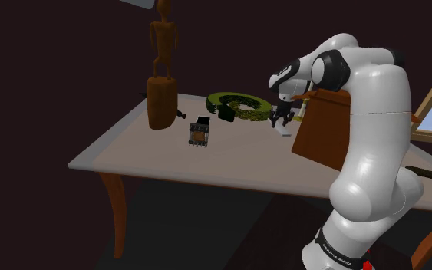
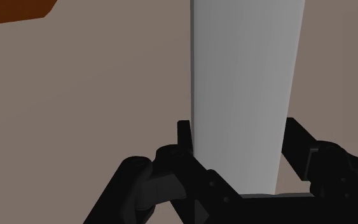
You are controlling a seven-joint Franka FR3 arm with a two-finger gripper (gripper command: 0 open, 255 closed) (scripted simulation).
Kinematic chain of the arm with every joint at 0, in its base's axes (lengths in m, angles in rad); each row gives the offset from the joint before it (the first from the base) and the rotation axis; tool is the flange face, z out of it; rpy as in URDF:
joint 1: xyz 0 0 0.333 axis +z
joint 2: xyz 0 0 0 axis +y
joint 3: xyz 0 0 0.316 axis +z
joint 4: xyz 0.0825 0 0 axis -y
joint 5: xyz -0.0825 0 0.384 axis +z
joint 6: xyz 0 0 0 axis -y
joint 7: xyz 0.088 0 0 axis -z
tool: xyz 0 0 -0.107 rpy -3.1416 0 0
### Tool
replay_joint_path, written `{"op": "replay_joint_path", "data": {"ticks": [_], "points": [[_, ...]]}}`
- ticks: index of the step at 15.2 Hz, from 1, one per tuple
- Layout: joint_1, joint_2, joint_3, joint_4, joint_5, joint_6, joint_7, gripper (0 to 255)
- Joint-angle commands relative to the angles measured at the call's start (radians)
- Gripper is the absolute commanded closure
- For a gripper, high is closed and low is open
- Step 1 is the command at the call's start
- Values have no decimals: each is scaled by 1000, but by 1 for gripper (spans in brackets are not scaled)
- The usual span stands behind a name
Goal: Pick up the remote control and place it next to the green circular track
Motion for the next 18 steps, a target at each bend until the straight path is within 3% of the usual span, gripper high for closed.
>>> {"op": "replay_joint_path", "data": {"ticks": [1, 2, 7, 11, 18], "points": [[-1, 4, 0, -7, 0, 2, 0, 255], [-2, 5, -1, -7, 1, 3, -2, 0], [-1, 4, 0, -7, 0, 2, 0, 0], [8, -49, -13, 48, -27, -102, 18, 0], [8, -49, -13, 48, -27, -102, 18, 0]]}}
